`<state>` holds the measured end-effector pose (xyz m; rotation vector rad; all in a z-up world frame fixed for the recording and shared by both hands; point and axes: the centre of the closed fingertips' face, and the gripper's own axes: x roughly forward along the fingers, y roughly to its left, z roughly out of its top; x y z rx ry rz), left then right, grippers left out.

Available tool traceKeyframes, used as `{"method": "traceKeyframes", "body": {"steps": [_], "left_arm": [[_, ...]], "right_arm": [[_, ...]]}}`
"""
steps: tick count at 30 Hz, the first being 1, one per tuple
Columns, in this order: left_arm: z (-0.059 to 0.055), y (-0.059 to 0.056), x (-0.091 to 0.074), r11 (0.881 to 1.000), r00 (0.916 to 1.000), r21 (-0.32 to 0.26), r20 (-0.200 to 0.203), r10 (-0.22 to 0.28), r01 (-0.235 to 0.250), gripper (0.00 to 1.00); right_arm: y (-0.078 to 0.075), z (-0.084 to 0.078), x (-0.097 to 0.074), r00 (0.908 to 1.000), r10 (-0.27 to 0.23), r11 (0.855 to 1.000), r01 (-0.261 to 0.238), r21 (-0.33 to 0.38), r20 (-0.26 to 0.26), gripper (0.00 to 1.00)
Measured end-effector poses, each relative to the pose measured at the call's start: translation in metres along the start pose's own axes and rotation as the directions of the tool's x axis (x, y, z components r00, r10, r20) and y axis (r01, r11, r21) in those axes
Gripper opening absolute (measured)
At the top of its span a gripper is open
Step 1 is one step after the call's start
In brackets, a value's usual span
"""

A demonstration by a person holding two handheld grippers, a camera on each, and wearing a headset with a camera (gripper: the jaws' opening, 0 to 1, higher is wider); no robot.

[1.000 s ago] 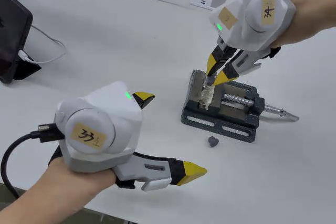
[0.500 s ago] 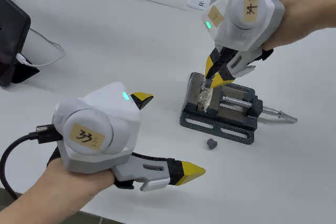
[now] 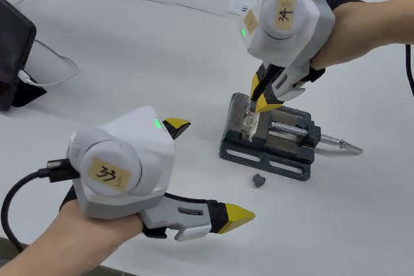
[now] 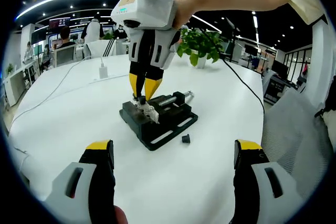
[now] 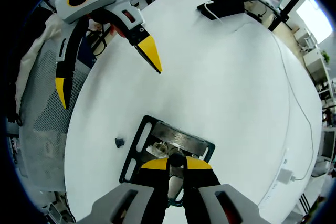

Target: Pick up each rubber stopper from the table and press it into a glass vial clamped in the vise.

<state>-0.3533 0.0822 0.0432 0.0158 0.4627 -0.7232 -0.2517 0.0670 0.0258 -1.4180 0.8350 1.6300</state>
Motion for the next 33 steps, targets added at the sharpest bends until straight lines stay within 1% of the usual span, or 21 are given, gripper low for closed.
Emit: {"method": "traceKeyframes", "body": {"steps": [2, 6, 8, 11, 15, 16, 26, 33], "left_arm": [[0.0002, 0.0002, 0.0001, 1.000, 1.0000, 0.001, 0.001, 0.001, -0.001, 0.94], [0.0008, 0.0008, -0.0006, 1.000, 1.0000, -0.001, 0.004, 0.004, -0.004, 0.94], [0.0006, 0.0010, -0.0009, 1.000, 1.0000, -0.001, 0.004, 0.004, -0.004, 0.94], [-0.0001, 0.0016, -0.0017, 1.000, 1.0000, -0.003, 0.004, 0.008, -0.008, 0.94], [-0.0007, 0.0025, -0.0024, 1.000, 0.9999, -0.004, 0.003, 0.011, -0.011, 0.94], [-0.0006, 0.0026, -0.0025, 1.000, 0.9999, -0.005, 0.004, 0.011, -0.011, 0.94], [-0.0002, 0.0021, -0.0015, 1.000, 0.9999, -0.007, 0.005, 0.009, -0.009, 0.94], [-0.0008, 0.0018, -0.0012, 1.000, 1.0000, -0.011, 0.006, 0.008, -0.008, 0.94]], "right_arm": [[-0.0005, 0.0002, 0.0000, 1.0000, -0.002, 1.000, 0.002, 0.002, 0.005, 0.04], [0.0026, 0.0002, -0.0021, 0.9994, -0.005, 1.000, 0.005, -0.002, 0.035, 0.05], [-0.0001, 0.0022, -0.0013, 0.9994, -0.005, 1.000, 0.005, -0.010, 0.036, 0.05], [0.0022, 0.0027, -0.0022, 0.9995, -0.005, 0.999, 0.006, -0.045, 0.030, 0.06], [0.0017, 0.0022, -0.0022, 0.9994, -0.006, 0.999, 0.007, -0.043, 0.034, 0.06], [-0.0009, 0.0008, -0.0016, 0.9993, -0.006, 0.999, 0.008, -0.051, 0.037, 0.06], [-0.0038, 0.0008, -0.0004, 0.9986, -0.011, 0.997, 0.014, -0.073, 0.052, 0.08], [-0.0038, 0.0005, 0.0000, 0.9985, -0.011, 0.997, 0.016, -0.081, 0.053, 0.09]]}}
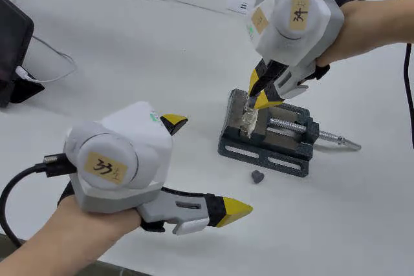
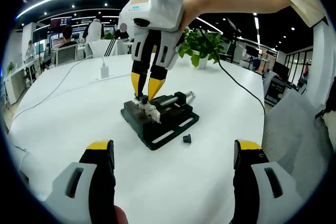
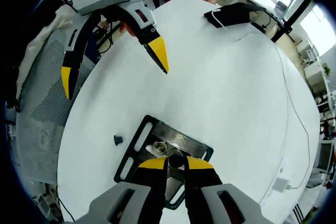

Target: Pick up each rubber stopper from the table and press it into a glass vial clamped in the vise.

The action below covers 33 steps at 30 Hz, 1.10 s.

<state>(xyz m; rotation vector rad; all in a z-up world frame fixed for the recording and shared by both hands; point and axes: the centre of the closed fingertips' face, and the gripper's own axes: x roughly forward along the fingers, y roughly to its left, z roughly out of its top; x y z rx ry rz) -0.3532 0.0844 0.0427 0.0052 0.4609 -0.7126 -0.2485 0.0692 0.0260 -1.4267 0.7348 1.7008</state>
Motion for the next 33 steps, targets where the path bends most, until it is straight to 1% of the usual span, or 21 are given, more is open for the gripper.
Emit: {"method": "traceKeyframes", "body": {"steps": [3, 6, 10, 14, 17, 23, 25, 33], "left_arm": [[0.000, 0.000, 0.000, 1.000, 1.0000, 0.000, 0.000, -0.001, 0.001, 0.94], [0.000, 0.000, 0.001, 1.000, 1.0000, -0.001, 0.001, -0.002, 0.002, 0.94], [0.000, 0.000, 0.001, 1.000, 1.0000, -0.001, 0.001, -0.002, 0.002, 0.94], [0.001, 0.001, 0.001, 1.000, 1.0000, 0.001, 0.002, -0.001, 0.001, 0.94], [0.002, 0.002, 0.000, 1.000, 1.0000, 0.003, 0.002, 0.001, -0.001, 0.94], [0.005, 0.006, -0.001, 1.000, 1.0000, 0.009, 0.005, 0.004, -0.004, 0.94], [0.006, 0.006, -0.001, 1.000, 1.0000, 0.010, 0.006, 0.005, -0.005, 0.94], [0.006, 0.007, 0.000, 1.000, 1.0000, 0.011, 0.004, 0.003, -0.003, 0.93]], "right_arm": [[0.000, 0.000, 0.000, 1.0000, -0.002, 1.000, 0.002, -0.001, 0.004, 0.10], [-0.004, 0.000, 0.000, 0.9999, -0.017, 1.000, 0.017, -0.007, 0.001, 0.15], [-0.006, -0.001, -0.001, 0.9998, -0.018, 1.000, 0.018, 0.001, 0.006, 0.16], [-0.006, -0.001, -0.007, 0.9998, -0.012, 1.000, 0.011, 0.018, 0.018, 0.16], [-0.003, 0.001, -0.012, 0.9995, -0.001, 0.999, 0.000, 0.033, 0.033, 0.15], [-0.004, 0.003, -0.022, 0.9976, -0.002, 0.996, -0.004, 0.087, 0.069, 0.13], [-0.002, 0.006, -0.023, 0.9972, -0.001, 0.996, -0.006, 0.091, 0.074, 0.12], [0.003, 0.005, -0.020, 0.9965, 0.017, 0.991, -0.027, 0.128, 0.082, 0.04]]}}
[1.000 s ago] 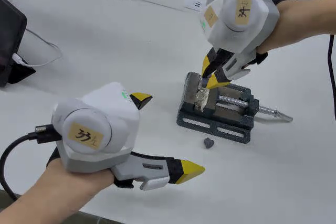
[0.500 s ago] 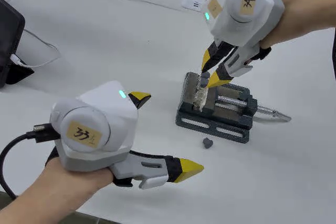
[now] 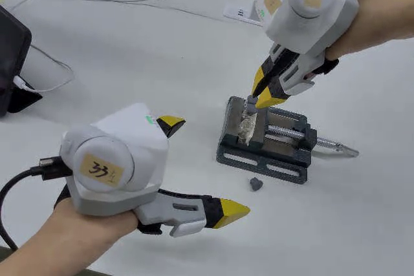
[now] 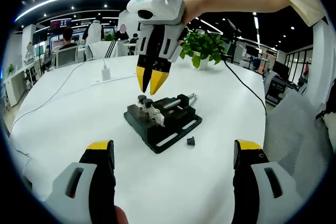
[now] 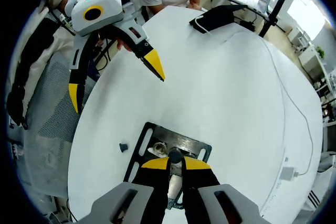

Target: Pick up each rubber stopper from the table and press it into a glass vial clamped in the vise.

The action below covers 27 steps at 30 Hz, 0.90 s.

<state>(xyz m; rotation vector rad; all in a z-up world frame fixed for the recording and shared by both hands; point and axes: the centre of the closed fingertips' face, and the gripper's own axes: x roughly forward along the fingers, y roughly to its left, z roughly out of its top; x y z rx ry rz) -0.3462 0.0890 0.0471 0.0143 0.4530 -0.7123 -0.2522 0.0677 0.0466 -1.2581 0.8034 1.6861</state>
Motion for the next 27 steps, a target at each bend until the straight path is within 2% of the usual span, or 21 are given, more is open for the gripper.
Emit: {"method": "traceKeyframes", "body": {"steps": [10, 27], "left_arm": [[-0.005, 0.000, 0.000, 1.000, 0.9999, -0.008, -0.011, 0.000, 0.000, 0.93], [-0.010, -0.001, 0.002, 1.000, 0.9998, -0.017, -0.018, -0.002, 0.002, 0.93]], "right_arm": [[0.000, -0.003, 0.009, 0.9999, 0.015, 1.000, -0.015, 0.020, 0.001, 0.00], [0.000, -0.004, 0.012, 0.9996, 0.028, 0.999, -0.028, 0.028, 0.003, 0.00]]}}
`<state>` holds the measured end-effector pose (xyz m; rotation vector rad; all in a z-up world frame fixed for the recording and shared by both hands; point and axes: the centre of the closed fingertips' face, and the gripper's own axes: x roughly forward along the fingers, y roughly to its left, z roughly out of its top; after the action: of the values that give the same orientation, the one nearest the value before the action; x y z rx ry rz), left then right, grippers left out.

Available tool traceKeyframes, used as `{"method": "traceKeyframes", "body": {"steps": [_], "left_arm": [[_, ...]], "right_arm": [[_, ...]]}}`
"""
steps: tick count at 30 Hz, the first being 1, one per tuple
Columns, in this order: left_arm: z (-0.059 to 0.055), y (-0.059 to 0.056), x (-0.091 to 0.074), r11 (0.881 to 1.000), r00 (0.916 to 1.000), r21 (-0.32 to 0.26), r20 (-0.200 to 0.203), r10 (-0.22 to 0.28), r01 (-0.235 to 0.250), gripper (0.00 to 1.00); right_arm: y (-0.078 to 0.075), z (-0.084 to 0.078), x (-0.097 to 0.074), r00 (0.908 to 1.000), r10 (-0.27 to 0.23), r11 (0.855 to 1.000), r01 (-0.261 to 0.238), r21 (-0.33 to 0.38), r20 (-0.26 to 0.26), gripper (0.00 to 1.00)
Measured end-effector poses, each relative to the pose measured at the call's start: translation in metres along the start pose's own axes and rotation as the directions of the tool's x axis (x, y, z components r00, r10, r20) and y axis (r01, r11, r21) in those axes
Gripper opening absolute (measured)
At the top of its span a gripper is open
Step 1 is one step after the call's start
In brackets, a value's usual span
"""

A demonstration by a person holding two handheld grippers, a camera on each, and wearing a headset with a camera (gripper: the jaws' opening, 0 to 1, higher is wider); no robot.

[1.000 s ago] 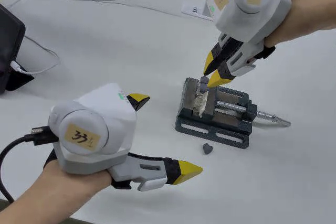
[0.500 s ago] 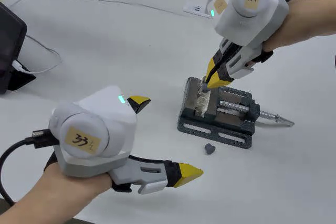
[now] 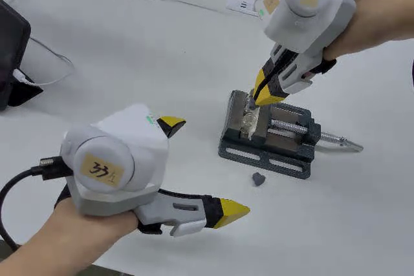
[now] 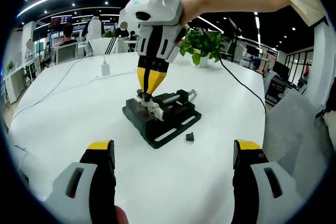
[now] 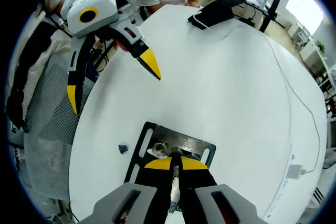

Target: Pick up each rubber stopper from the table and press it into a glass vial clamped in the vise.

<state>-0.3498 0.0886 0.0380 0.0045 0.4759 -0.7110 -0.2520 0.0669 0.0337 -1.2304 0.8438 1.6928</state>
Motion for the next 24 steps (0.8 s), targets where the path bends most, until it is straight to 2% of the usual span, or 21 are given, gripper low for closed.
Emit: {"method": "traceKeyframes", "body": {"steps": [8, 12, 17, 21, 24], "left_arm": [[-0.0020, 0.0012, 0.0014, 1.000, 1.0000, -0.005, -0.002, 0.002, -0.002, 0.93], [-0.0027, 0.0019, 0.0021, 1.000, 1.0000, -0.009, -0.004, 0.003, -0.003, 0.92], [-0.0017, 0.0023, 0.0032, 1.000, 1.0000, -0.014, -0.001, 0.002, -0.002, 0.92], [-0.0009, 0.0040, 0.0046, 1.000, 1.0000, -0.023, 0.005, 0.004, -0.004, 0.92], [-0.0011, 0.0053, 0.0062, 1.000, 1.0000, -0.028, 0.006, 0.005, -0.004, 0.92]], "right_arm": [[-0.0034, -0.0001, 0.0013, 0.9995, 0.031, 1.000, -0.031, 0.000, -0.008, 0.00], [0.0004, 0.0014, 0.0016, 0.9988, 0.046, 0.999, -0.046, 0.012, -0.014, 0.00], [0.0004, 0.0023, 0.0023, 0.9981, 0.047, 0.999, -0.046, 0.028, -0.039, 0.00], [0.0035, 0.0016, 0.0020, 0.9981, 0.029, 1.000, -0.030, -0.004, -0.054, 0.00], [-0.0013, 0.0000, 0.0019, 0.9981, 0.031, 0.999, -0.030, 0.010, -0.054, 0.00]]}}
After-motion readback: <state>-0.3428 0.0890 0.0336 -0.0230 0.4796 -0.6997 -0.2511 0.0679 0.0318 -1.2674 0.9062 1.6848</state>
